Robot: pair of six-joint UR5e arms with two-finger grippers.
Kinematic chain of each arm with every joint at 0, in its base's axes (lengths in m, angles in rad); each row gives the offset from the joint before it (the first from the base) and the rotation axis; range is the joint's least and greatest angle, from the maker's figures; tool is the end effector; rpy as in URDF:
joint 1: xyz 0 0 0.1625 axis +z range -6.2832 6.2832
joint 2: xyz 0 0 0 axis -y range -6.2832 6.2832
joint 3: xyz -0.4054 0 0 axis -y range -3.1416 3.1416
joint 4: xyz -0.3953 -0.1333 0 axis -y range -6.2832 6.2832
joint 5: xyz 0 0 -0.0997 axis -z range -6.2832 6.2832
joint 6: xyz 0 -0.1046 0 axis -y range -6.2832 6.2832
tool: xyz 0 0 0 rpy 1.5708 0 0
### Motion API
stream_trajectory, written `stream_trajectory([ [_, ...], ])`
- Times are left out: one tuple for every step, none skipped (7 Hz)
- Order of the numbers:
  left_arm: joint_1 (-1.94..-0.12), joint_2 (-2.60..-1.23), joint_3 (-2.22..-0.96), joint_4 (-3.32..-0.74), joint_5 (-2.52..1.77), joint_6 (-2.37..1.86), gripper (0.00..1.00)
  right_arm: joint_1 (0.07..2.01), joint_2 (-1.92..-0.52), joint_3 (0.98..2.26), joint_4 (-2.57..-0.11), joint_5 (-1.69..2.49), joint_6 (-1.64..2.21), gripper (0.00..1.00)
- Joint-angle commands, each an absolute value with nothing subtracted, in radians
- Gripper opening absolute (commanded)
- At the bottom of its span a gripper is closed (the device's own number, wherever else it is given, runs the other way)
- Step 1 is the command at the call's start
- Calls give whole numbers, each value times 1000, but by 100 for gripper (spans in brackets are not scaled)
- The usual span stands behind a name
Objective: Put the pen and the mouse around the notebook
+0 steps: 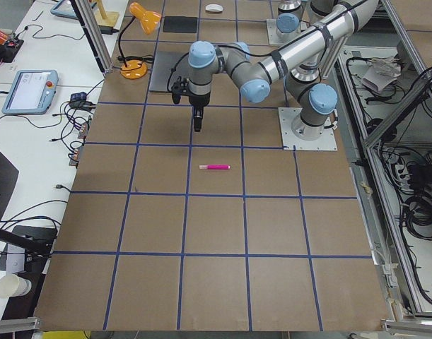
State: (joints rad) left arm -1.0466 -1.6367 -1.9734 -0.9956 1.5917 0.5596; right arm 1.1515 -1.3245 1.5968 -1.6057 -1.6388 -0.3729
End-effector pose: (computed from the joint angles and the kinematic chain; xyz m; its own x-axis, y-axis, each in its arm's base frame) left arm 0.1316 -0.4895 0.2952 -0.9968 0.0312 -0.0741 0.0371 0.9962 -0.0792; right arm -0.1094 -0.5555 0.3245 -0.9989 0.0412 -0.0242 0.0341 0.9694 0.2431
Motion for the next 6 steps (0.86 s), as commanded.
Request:
stream_trajectory([
  [-968, -1696, -2129, -824, 1592, 662, 100, 1068, -1327, 1663, -1703, -1756, -557, 100],
  [-968, -1733, -2153, -754, 1595, 672, 100, 1013, -1312, 1689, -1719, -1750, -602, 100],
  [-963, -1765, -2151, -733, 1601, 672, 100, 1005, -1302, 1724, -1783, -1749, -604, 100],
  [-945, -1793, -2152, -723, 1598, 673, 100, 1000, -1275, 1765, -1874, -1732, -601, 100],
  [-928, -1819, -2154, -712, 1595, 693, 100, 1000, -1255, 1796, -1953, -1732, -585, 100],
  [-917, -1834, -2155, -710, 1595, 750, 100, 1000, -1253, 1822, -1960, -1730, -569, 100],
])
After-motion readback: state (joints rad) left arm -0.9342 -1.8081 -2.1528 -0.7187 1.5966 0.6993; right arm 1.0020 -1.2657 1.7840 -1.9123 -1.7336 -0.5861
